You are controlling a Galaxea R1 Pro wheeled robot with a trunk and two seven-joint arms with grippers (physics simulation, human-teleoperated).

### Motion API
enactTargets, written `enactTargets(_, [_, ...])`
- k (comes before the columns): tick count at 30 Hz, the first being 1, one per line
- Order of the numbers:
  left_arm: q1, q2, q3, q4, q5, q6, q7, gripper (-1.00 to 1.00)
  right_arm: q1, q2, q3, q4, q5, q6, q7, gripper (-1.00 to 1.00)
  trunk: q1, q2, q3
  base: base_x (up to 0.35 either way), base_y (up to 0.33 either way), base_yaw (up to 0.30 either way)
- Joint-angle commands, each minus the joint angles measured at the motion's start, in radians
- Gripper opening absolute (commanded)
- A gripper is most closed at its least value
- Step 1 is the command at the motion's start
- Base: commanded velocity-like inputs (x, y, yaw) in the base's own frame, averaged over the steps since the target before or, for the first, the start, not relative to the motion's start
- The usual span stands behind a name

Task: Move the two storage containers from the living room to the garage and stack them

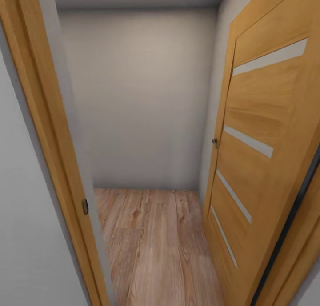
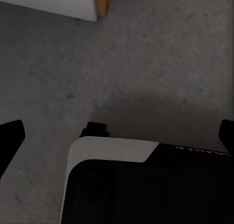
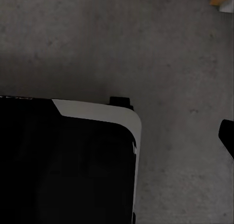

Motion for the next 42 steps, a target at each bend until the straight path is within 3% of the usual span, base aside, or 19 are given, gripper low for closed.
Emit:
enactTargets(1, [-0.001, 0.0, -0.009, 0.001, 0.009, -0.004, 0.001, 1.0, -0.001, 0.0, 0.006, 0.003, -0.011, -0.006, 0.006, 1.0, 0.001, -0.001, -0.001, 0.314, -0.073, 0.0])
enactTargets(36, [-0.001, 0.0, -0.009, 0.001, 0.009, -0.011, 0.002, 1.0, -0.001, -0.002, 0.006, 0.003, -0.012, -0.017, 0.006, 1.0, 0.001, -0.001, -0.001, 0.299, -0.135, 0.02])
enactTargets(42, [-0.001, 0.0, -0.009, 0.001, 0.009, -0.015, 0.002, 1.0, -0.001, -0.002, 0.006, 0.003, -0.012, -0.017, 0.006, 1.0, 0.001, -0.001, -0.001, 0.095, -0.031, 0.0])
